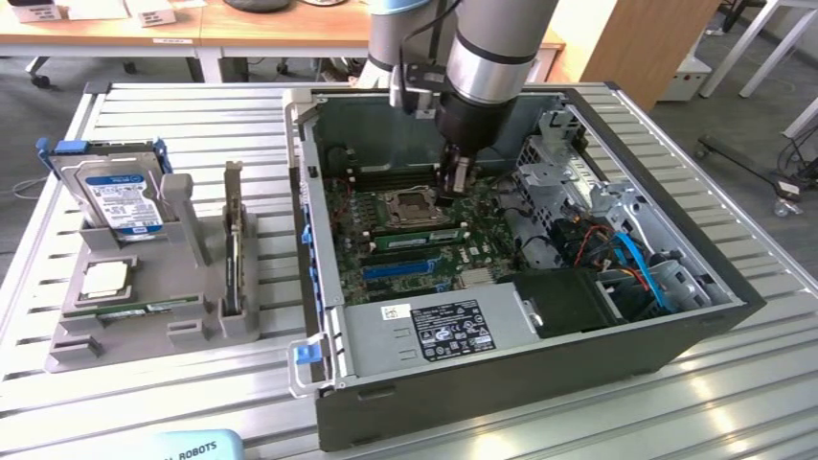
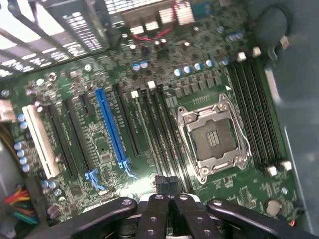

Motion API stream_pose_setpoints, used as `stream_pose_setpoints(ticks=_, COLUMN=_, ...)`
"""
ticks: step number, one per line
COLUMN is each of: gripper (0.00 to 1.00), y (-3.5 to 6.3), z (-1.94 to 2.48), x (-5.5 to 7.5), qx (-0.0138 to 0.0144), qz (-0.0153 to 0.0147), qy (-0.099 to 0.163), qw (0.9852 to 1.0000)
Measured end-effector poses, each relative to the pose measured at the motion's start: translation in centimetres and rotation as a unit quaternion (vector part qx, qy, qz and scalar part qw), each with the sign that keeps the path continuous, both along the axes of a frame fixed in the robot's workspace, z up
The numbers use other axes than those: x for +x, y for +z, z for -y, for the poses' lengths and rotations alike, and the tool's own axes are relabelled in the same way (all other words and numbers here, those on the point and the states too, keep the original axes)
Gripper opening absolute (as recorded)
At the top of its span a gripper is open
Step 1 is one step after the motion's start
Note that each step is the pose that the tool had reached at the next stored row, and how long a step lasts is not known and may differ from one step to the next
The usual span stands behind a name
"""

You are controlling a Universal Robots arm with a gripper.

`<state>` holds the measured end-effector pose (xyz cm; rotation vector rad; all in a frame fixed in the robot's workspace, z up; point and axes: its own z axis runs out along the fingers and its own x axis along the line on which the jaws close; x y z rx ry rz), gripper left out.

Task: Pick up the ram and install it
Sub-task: 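Press down the ram until it locks into place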

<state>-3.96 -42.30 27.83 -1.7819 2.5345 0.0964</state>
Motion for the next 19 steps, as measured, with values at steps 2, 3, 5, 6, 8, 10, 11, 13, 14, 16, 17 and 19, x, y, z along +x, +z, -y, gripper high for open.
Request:
stream_pose_setpoints(ticks=2, gripper=0.1, y=-0.02, z=0.0, x=0.0, qx=0.0, qz=0.0, qy=-0.018, qw=0.9998)
stream_pose_setpoints(ticks=3, gripper=0.1, y=-0.02, z=0.0, x=0.0, qx=0.0, qz=0.0, qy=-0.027, qw=0.9996)
stream_pose_setpoints(ticks=5, gripper=0.1, y=-0.04, z=0.0, x=0.0, qx=0.0, qz=-0.0001, qy=-0.045, qw=0.999)
stream_pose_setpoints(ticks=6, gripper=0.1, y=-0.05, z=0.0, x=0.0, qx=0.0, qz=0.0, qy=-0.054, qw=0.9985)
stream_pose_setpoints(ticks=8, gripper=0.1, y=-0.07, z=0.0, x=0.0, qx=0.0, qz=0.0, qy=-0.072, qw=0.9974)
stream_pose_setpoints(ticks=10, gripper=0.1, y=-0.09, z=0.0, x=0.0, qx=0.0, qz=0.0, qy=-0.09, qw=0.9959)
stream_pose_setpoints(ticks=11, gripper=0.1, y=-0.1, z=0.0, x=0.0, qx=0.0, qz=0.0, qy=-0.099, qw=0.9951)
stream_pose_setpoints(ticks=13, gripper=0.1, y=-0.13, z=0.0, x=0.0, qx=0.0, qz=0.0, qy=-0.118, qw=0.993)
stream_pose_setpoints(ticks=14, gripper=0.1, y=-0.14, z=0.0, x=0.0, qx=0.0, qz=0.0, qy=-0.127, qw=0.9919)
stream_pose_setpoints(ticks=16, gripper=0.1, y=-0.16, z=0.0, x=0.0, qx=0.0, qz=0.0, qy=-0.145, qw=0.9895)
stream_pose_setpoints(ticks=17, gripper=0.1, y=-0.17, z=0.0, x=0.0, qx=0.0, qz=0.0, qy=-0.154, qw=0.9881)
stream_pose_setpoints(ticks=19, gripper=0.1, y=-0.2, z=0.0, x=0.0, qx=0.0, qz=0.0, qy=-0.172, qw=0.9851)
